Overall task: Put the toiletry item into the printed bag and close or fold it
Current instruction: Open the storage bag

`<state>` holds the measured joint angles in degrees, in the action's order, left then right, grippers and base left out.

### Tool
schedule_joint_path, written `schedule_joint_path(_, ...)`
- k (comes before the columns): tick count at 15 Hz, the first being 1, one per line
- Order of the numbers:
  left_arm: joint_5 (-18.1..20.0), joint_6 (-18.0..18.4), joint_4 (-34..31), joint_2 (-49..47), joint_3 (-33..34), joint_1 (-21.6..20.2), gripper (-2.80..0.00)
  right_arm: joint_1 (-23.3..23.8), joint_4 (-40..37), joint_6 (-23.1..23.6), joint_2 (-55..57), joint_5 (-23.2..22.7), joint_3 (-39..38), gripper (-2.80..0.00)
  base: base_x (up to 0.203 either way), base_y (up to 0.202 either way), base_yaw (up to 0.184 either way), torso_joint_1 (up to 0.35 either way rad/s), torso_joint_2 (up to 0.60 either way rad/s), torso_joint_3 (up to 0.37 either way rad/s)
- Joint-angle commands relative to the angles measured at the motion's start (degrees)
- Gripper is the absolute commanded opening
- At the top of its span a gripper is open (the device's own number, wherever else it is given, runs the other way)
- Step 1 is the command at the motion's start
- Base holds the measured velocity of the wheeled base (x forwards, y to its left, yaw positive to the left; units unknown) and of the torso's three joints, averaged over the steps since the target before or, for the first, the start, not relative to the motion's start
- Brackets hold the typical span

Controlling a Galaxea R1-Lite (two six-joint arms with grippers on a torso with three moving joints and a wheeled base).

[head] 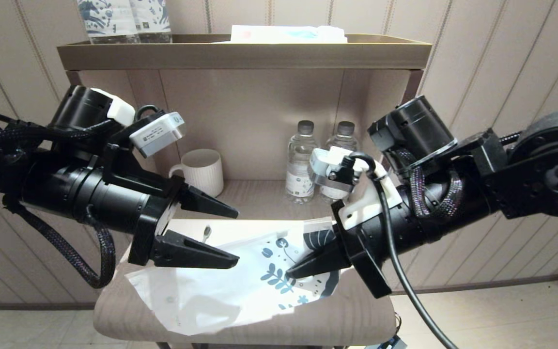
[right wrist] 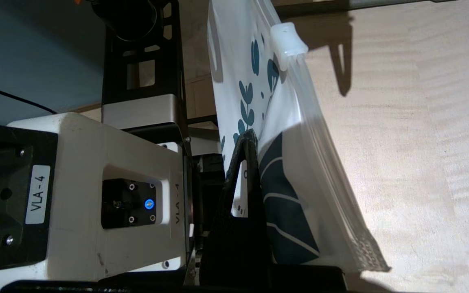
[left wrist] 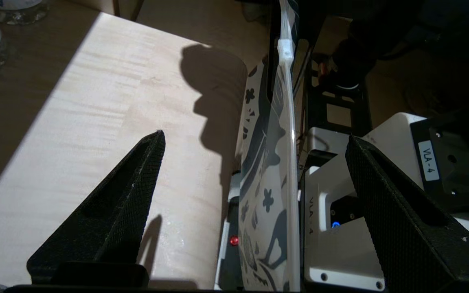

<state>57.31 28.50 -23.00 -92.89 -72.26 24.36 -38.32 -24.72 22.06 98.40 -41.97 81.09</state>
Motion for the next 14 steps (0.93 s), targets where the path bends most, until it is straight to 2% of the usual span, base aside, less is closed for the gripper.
schedule_joint_path(1, 0.35, 0.15, -0.14, -1.42, -0.43, 0.43, 0.0, -1.27, -0.15, 0.02, 1.7, 1.02, 1.24, -2.8, 0.0, 0.0, 0.0, 0.0, 0.0, 0.0)
schedule_joint_path(7, 0.35, 0.06, 0.29, -1.03, -2.21, 0.69, 0.0, -2.81, -0.21, -0.08, 4.87, 2.24, 5.27, -2.8, 0.0, 0.0, 0.0, 0.0, 0.0, 0.0)
schedule_joint_path(14, -1.15, -0.61, 6.79, -0.21, -0.55, 0.96, 0.0, -2.72, -0.77, -0.66, 6.67, 2.6, 9.55, -2.8, 0.0, 0.0, 0.0, 0.0, 0.0, 0.0)
